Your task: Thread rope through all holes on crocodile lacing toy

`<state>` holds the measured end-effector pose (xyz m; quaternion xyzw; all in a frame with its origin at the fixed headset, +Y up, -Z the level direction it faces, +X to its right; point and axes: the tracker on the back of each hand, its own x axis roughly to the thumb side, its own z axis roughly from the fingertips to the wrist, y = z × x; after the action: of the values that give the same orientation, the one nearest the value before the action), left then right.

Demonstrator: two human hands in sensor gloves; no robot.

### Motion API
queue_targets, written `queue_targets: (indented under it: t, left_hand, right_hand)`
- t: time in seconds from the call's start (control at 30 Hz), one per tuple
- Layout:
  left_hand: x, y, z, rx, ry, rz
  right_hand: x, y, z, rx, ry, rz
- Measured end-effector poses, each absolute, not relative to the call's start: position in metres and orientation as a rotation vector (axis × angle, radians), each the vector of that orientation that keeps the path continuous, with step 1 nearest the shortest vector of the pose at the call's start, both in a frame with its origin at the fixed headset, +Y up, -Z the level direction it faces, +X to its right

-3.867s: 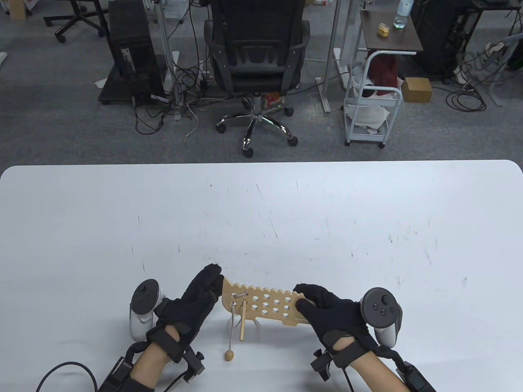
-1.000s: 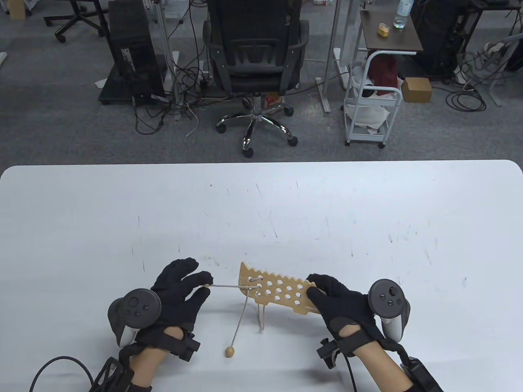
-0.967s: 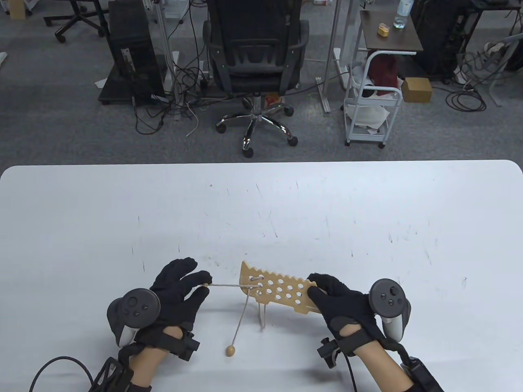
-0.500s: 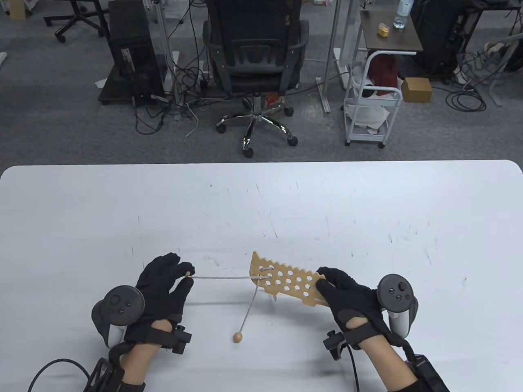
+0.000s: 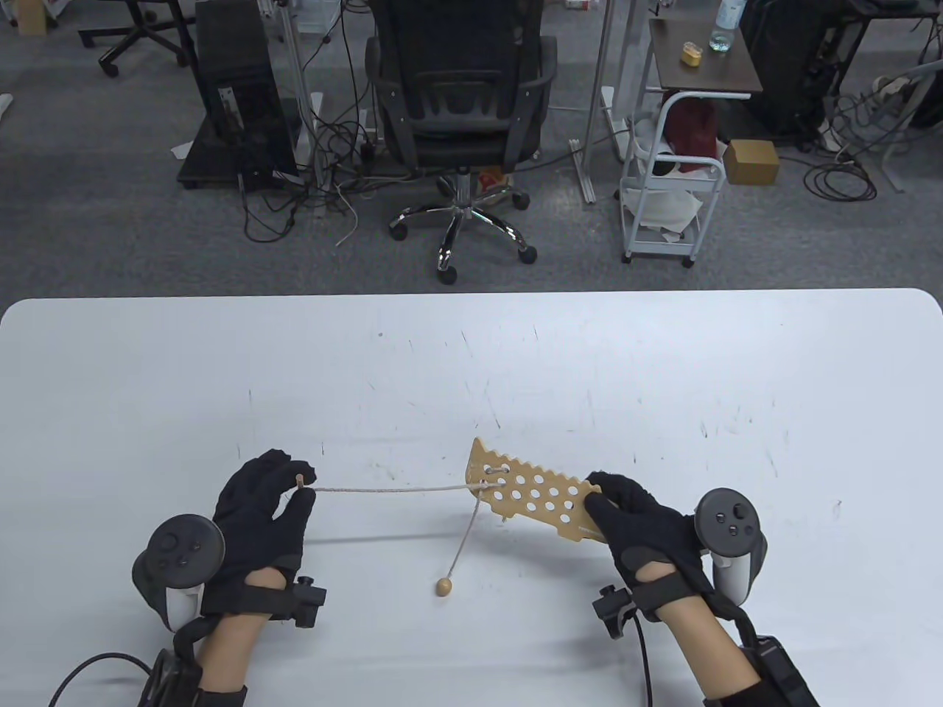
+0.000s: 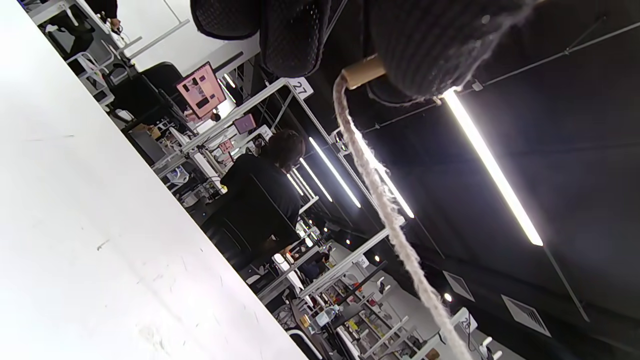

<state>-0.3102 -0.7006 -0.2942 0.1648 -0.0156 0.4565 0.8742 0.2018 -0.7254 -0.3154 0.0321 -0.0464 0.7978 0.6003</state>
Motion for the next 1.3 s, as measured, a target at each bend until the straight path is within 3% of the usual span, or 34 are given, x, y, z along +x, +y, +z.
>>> queue_targets:
  t: [1.3]
  left_hand:
    - [-0.372,-0.689,-0.287,0.510,0.138,1.115]
  right_hand:
    - [0.238,-0.732,-0.333,-0.062,-0.161,1.908]
